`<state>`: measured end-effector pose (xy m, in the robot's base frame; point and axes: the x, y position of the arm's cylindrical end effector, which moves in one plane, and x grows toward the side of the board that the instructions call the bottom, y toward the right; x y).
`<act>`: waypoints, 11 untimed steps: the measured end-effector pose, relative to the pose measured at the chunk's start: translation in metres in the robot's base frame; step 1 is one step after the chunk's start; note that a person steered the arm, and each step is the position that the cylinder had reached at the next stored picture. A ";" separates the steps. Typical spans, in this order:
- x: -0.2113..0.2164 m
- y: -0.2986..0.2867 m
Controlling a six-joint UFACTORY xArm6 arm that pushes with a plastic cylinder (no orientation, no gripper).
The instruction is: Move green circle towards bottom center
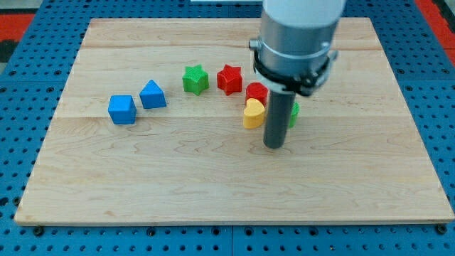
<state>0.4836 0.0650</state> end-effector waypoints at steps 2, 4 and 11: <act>-0.012 0.000; 0.000 -0.078; 0.007 -0.047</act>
<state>0.4909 0.0183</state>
